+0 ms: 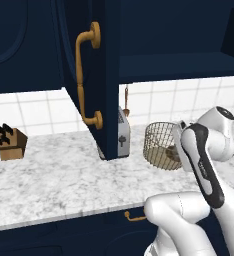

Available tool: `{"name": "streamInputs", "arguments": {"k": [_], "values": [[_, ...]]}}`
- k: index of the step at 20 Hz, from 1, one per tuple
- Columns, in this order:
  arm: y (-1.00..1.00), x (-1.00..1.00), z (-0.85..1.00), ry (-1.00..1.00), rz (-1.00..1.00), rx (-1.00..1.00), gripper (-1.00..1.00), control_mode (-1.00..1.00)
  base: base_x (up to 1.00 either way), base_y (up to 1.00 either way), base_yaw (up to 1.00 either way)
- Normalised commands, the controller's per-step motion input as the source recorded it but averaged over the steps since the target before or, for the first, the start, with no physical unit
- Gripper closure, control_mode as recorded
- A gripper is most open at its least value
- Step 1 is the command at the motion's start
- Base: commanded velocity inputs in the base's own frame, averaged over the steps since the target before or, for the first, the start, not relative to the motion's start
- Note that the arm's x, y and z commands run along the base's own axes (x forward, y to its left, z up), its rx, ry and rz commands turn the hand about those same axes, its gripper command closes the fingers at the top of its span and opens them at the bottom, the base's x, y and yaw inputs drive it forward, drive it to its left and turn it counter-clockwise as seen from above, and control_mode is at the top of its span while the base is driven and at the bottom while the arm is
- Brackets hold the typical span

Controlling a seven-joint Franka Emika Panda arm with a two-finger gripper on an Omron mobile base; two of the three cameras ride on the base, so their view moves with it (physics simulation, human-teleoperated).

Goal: Open the cabinet, pick up the bread from the cabinet and place it in the basket. Then move the basket to the dining counter.

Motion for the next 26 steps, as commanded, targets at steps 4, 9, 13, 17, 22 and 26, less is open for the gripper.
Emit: {"name": "streamInputs", "arguments": {"k": [4, 9, 13, 17, 22, 26], "values": [[0.0, 0.0, 0.0, 0.01, 0.0, 0.0, 1.0, -1.0, 0.0, 0.0, 0.0], [0.0, 0.0, 0.0, 0.0, 0.0, 0.0, 1.0, -1.0, 0.0, 0.0, 0.0], [0.0, 0.0, 0.0, 0.0, 0.0, 0.0, 1.0, -1.0, 0.0, 0.0, 0.0], [0.0, -0.02, 0.0, 0.0, 0.0, 0.0, 1.0, -1.0, 0.0, 0.0, 0.0], [0.01, -0.14, 0.0, -0.02, 0.01, 0.01, 1.0, 1.0, -0.8, 0.04, 0.02], [0.0, 0.0, 0.0, 0.0, 0.0, 0.0, 1.0, 1.0, -1.0, 0.0, 0.03]]}}
